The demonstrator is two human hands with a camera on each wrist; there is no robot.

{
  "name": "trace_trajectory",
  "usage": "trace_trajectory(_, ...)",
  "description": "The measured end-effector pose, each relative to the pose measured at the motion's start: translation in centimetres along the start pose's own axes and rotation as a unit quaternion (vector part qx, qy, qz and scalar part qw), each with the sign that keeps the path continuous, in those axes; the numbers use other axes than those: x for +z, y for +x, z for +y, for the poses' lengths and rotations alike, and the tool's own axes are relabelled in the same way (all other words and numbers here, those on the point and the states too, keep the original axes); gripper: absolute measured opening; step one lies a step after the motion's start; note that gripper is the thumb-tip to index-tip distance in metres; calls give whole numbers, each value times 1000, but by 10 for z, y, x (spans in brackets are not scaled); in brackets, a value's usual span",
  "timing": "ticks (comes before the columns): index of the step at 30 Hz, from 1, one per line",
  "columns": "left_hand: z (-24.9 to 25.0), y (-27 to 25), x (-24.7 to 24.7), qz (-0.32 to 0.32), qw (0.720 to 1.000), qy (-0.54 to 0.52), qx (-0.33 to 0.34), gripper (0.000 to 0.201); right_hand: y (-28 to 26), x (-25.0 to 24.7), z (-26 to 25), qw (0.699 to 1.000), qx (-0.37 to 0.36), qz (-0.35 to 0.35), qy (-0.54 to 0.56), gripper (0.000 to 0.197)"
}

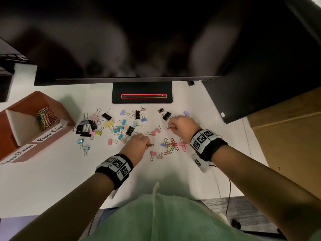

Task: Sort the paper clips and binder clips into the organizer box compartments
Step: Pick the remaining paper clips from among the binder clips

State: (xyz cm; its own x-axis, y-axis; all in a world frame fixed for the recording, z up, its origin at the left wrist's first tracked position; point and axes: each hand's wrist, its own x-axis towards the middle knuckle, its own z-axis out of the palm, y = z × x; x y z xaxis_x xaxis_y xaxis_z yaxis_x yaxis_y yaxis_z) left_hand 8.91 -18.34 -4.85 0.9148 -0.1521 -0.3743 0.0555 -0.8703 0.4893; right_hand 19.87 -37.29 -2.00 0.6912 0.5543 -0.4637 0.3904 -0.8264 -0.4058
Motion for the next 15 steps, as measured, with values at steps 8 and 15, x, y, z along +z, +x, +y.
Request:
trace_trajectory(8,-3,-1,2,7,1000,-11,2,15,9,13,-6,999,53,-1,-6,21)
trace_trajectory(15,-10,-16,-28,67,993,-98,-4,9,3,19,-28,998,41,-34,-24,21)
